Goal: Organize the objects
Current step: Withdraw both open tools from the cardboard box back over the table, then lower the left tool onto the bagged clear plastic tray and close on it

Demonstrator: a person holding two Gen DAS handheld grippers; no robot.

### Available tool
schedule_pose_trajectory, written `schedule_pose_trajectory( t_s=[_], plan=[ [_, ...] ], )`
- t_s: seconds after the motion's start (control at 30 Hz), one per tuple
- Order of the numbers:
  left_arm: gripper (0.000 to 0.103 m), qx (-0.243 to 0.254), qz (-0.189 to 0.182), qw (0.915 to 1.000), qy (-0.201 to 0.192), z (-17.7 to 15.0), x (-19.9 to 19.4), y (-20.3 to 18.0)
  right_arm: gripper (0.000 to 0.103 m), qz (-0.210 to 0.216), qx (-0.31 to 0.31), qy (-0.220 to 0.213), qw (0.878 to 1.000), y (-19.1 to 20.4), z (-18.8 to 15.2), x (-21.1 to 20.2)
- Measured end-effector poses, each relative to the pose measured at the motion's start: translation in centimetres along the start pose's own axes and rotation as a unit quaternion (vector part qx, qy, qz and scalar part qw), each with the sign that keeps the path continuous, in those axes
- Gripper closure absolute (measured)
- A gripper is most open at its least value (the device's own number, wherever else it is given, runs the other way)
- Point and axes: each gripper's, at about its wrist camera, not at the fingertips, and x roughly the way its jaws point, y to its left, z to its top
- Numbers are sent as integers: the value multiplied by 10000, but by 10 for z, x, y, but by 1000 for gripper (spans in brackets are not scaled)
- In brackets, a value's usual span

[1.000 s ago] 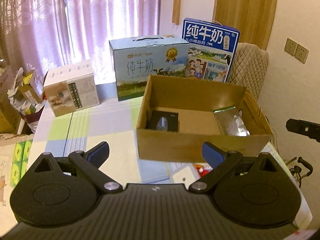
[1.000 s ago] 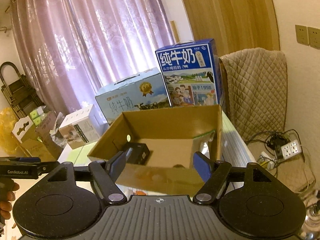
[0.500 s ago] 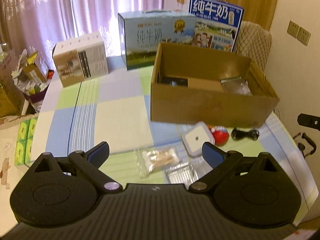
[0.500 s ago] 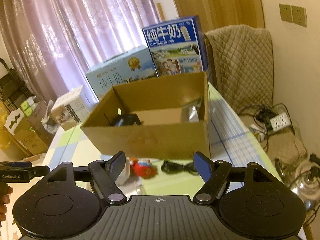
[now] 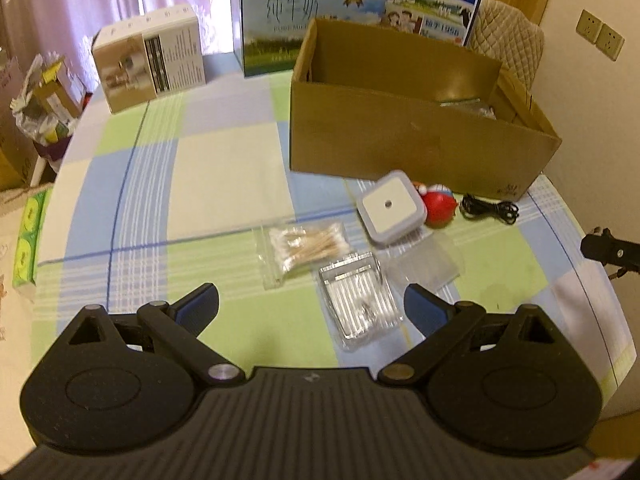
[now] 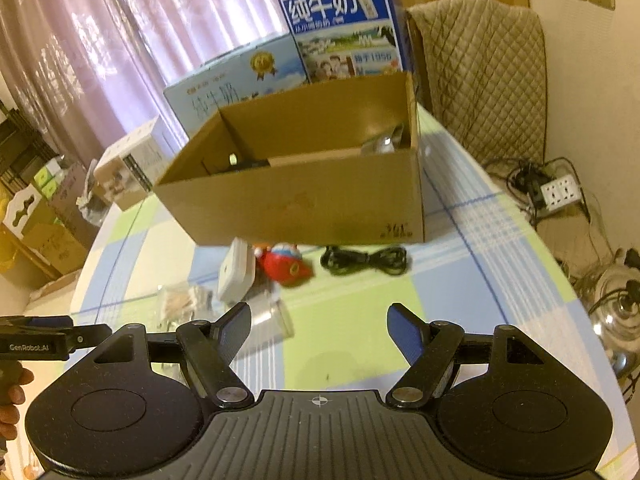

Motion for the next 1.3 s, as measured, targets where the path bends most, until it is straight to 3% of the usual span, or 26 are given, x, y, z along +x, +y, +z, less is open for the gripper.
schedule_pose_trajectory(
  t_s=[0.63,1.07,1.3],
  plan=[
    [7,-339,-188,9981,469,-15,44,-16,31,-180,99,544,9983,-20,-13,29],
    [7,-1117,-286,9920,521,-3,83,-11,31,-282,255,705,9968,-46,-6,44],
    [22,-1275,-119,9899,610,4,103,-10,31,-333,336,784,9958,-57,-1,53]
  ],
)
